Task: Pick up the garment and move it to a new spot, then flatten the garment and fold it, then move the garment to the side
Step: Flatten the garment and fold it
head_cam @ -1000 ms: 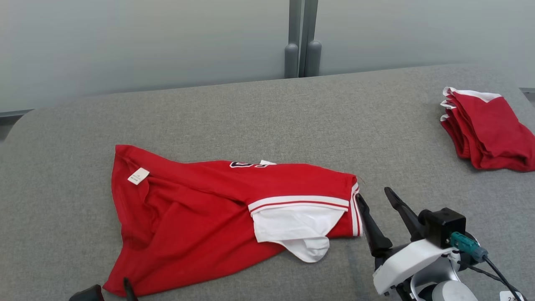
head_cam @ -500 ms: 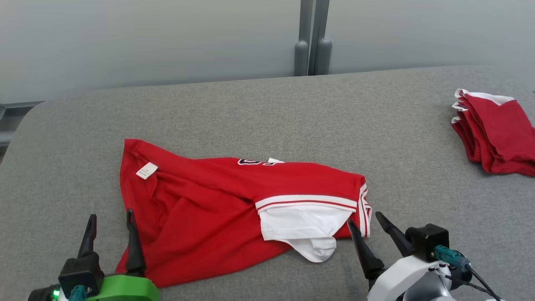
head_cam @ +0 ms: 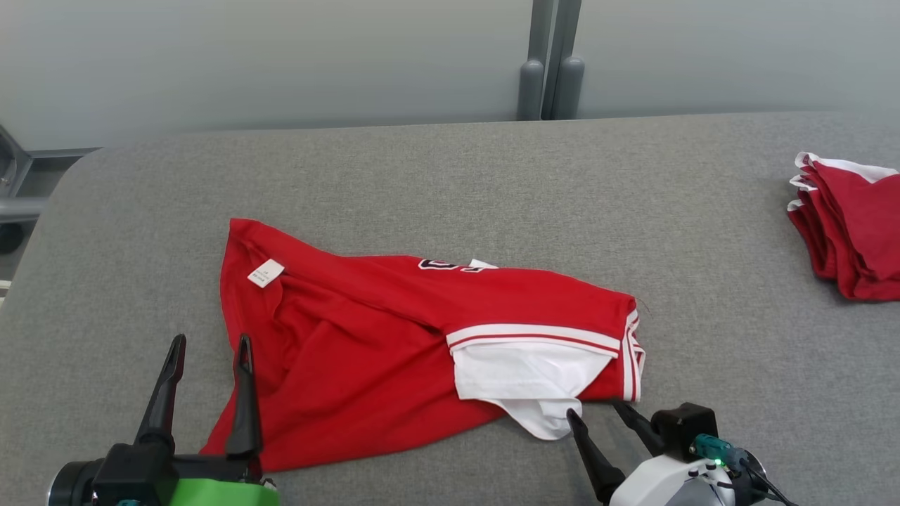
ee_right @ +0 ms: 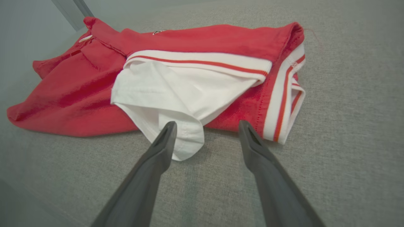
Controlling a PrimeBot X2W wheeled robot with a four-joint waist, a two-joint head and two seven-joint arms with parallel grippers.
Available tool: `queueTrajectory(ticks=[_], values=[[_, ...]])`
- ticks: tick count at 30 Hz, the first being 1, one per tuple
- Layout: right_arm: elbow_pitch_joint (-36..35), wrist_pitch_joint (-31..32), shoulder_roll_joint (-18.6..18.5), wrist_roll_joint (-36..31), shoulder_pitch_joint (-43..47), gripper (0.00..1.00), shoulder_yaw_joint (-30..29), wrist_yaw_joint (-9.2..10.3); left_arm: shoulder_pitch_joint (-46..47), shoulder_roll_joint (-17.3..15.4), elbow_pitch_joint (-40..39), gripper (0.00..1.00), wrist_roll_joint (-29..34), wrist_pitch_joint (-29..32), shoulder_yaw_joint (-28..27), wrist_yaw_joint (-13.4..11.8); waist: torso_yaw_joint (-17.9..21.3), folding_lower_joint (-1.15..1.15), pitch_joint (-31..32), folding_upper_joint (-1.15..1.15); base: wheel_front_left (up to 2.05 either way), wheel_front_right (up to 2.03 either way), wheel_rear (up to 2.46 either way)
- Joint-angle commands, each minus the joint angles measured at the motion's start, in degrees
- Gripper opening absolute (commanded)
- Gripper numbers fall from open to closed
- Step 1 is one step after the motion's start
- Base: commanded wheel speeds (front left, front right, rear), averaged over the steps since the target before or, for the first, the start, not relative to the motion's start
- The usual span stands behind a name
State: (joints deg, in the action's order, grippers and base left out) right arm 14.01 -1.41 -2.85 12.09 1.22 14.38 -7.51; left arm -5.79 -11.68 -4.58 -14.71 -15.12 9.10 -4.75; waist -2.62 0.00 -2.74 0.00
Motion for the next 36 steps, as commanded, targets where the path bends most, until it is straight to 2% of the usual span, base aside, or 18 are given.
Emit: queueTrajectory(ticks=[1, 7, 8, 9, 11, 12, 13, 17, 20, 26, 31, 36], values=[[0.35, -0.3, -0.08, -0.38, -0.8, 1.0, 0.17, 0.05, -0.81, 0.11, 0.1, 1.0, 0.32, -0.06, -0.37, 0.32, -0.45, 0.0, -0.34, 0.0, 0.0, 0.0, 0.0], [4.79, -1.07, -0.13, -0.52, -2.86, 1.0, 2.19, 0.05, -0.87, 2.19, 0.6, 1.0, 2.21, -0.06, -1.74, 2.57, -2.01, 0.0, -1.17, 0.0, 0.0, 0.0, 0.0], [5.38, -1.17, -0.26, -0.79, -3.15, 0.84, 2.48, 0.06, -0.92, 2.57, 0.65, 1.0, 2.51, -0.06, -1.92, 2.77, -2.18, 0.0, -1.23, 0.0, 0.0, 0.0, 0.0], [6.01, -1.29, -0.38, -0.91, -3.39, 0.54, 2.74, 0.05, -1.03, 2.87, 0.76, 1.0, 2.74, -0.06, -2.11, 3.07, -2.32, 0.0, -1.26, 0.0, 0.0, 0.0, 0.0], [6.78, -1.47, -0.49, -1.0, -3.86, 0.3, 2.92, 0.05, -1.21, 3.3, 0.9, 1.0, 3.19, -0.06, -2.46, 3.4, -2.5, 0.0, -1.33, 0.0, 0.0, 0.0, 0.0], [7.03, -1.64, -0.76, -1.69, -4.06, 0.08, 3.06, 0.06, -1.23, 3.56, 0.97, 1.0, 3.4, -0.06, -2.63, 3.64, -2.56, 0.0, -1.35, 0.0, 0.0, 0.0, 0.0], [7.22, -1.77, -0.97, -2.08, -4.09, 0.0, 3.11, 0.06, -1.21, 3.83, 0.98, 1.0, 3.59, -0.06, -2.75, 3.75, -2.61, 0.0, -1.32, 0.0, 0.0, 0.0, 0.0], [7.14, -2.72, -1.73, -5.87, -3.66, 0.0, 2.01, 0.06, -1.88, 4.68, 1.42, 1.0, 4.31, -0.06, -3.23, 4.25, -2.56, 0.0, -0.91, 0.0, 0.0, 0.0, 0.0], [4.71, -3.23, -2.2, -11.76, -3.44, 0.0, -2.67, 0.06, -2.44, 5.39, 1.46, 1.0, 4.9, -0.07, -3.57, 4.55, -2.08, 0.0, -0.16, 0.0, 0.0, 0.0, 0.0], [-0.62, 0.39, -2.79, -15.63, -8.24, 0.0, -7.08, 0.06, -3.16, 6.37, 1.19, 1.0, 5.38, -0.07, -3.64, 4.89, -0.91, 0.0, 0.37, 0.0, 0.0, 0.0, 0.0], [0.06, 2.73, -6.96, -17.18, -16.06, 0.0, -8.01, 0.06, -2.36, 6.85, 1.05, 1.0, 5.91, -0.07, -3.07, 5.65, -1.36, 0.0, -0.28, 0.0, 0.0, 0.0, 0.0], [5.1, 2.45, -10.6, -18.36, -23.82, 0.0, -8.56, 0.06, -1.11, 7.26, 1.32, 1.0, 6.39, -0.07, -2.31, 6.33, -3.18, 0.0, -1.93, 0.0, 0.0, 0.0, 0.0]])
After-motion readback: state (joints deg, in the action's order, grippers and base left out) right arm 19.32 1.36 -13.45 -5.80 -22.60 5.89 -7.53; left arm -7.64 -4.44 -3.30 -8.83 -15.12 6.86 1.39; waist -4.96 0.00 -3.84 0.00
